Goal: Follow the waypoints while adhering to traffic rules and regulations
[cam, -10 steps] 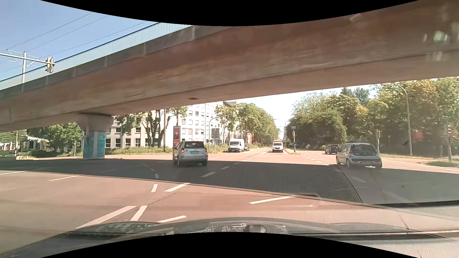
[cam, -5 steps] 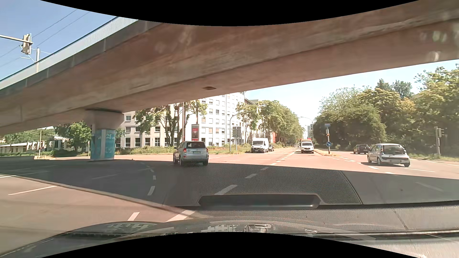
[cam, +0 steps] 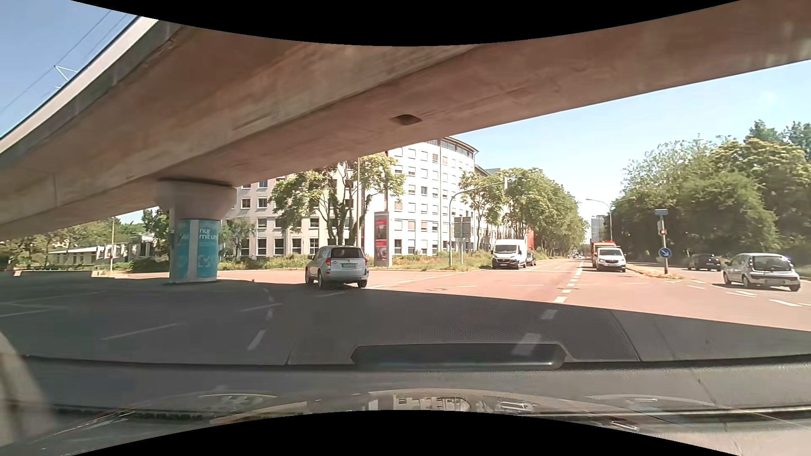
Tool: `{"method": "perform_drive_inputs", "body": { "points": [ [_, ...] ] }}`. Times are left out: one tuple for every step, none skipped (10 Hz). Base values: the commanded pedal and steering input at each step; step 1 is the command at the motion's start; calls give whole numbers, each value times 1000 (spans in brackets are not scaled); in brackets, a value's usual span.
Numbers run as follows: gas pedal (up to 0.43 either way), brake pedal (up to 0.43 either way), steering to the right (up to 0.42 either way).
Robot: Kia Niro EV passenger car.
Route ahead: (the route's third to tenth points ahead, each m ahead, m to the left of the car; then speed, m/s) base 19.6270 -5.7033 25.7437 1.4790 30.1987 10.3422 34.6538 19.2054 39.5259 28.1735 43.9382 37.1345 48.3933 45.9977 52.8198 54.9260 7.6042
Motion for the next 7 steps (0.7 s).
{"method": "perform_drive_inputs", "body": {
  "points": [
    [177, 0, -128],
    [177, 0, -128],
    [169, 0, -128],
    [157, 0, -128],
    [157, 0, -128],
    [157, 0, -128],
    [157, 0, -128]
  ]
}}
